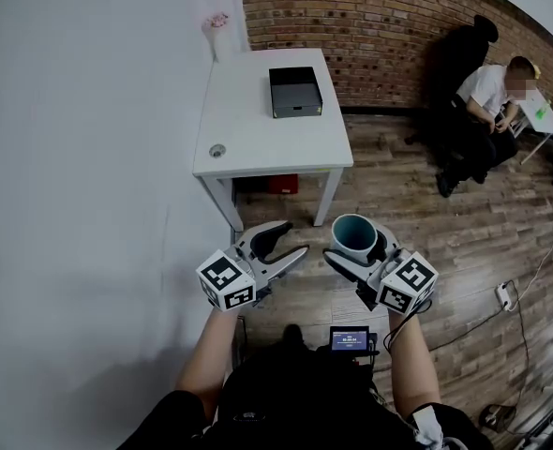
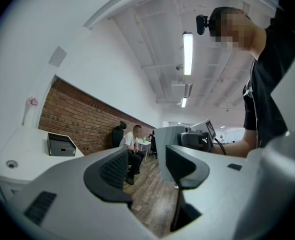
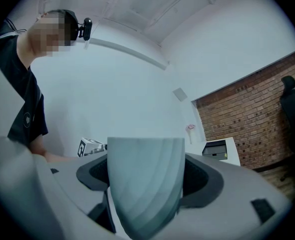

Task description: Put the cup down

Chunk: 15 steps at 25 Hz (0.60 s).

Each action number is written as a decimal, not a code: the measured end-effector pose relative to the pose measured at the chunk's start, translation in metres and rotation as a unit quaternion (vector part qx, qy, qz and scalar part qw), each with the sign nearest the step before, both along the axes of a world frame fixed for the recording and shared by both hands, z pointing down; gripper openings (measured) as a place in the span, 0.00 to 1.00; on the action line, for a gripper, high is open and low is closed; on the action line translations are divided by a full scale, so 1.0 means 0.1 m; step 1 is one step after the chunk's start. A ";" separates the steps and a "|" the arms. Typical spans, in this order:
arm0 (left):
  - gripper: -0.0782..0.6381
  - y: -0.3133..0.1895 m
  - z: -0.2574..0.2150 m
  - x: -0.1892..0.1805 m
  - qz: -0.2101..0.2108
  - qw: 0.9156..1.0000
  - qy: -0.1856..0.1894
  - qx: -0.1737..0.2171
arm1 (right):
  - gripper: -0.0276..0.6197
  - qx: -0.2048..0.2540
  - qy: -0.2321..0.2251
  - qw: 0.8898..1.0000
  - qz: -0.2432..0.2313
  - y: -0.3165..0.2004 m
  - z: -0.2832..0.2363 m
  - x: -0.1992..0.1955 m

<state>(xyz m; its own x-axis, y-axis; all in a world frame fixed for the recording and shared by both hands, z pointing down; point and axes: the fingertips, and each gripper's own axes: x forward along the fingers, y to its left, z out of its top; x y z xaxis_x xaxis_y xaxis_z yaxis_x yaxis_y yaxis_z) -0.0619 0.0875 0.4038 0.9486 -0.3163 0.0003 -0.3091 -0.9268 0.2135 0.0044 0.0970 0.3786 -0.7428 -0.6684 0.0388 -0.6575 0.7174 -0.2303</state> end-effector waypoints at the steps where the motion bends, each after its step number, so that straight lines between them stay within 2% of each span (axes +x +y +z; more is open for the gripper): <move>1: 0.45 -0.04 0.00 -0.01 0.001 1.000 0.000 0.000 | 0.65 -0.001 0.000 1.000 0.001 -0.04 0.01 -0.01; 15: 0.45 -0.46 0.01 0.07 0.008 1.000 0.001 0.005 | 0.64 0.004 0.000 1.000 -0.002 -0.46 0.03 0.02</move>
<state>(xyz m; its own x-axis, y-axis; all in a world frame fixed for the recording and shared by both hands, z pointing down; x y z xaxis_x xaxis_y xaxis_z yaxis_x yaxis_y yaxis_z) -0.0553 0.0417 0.4049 0.9535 -0.3014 -0.0046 -0.2941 -0.9335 0.2053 0.0062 0.0513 0.3816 -0.7453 -0.6658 0.0339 -0.6549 0.7217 -0.2243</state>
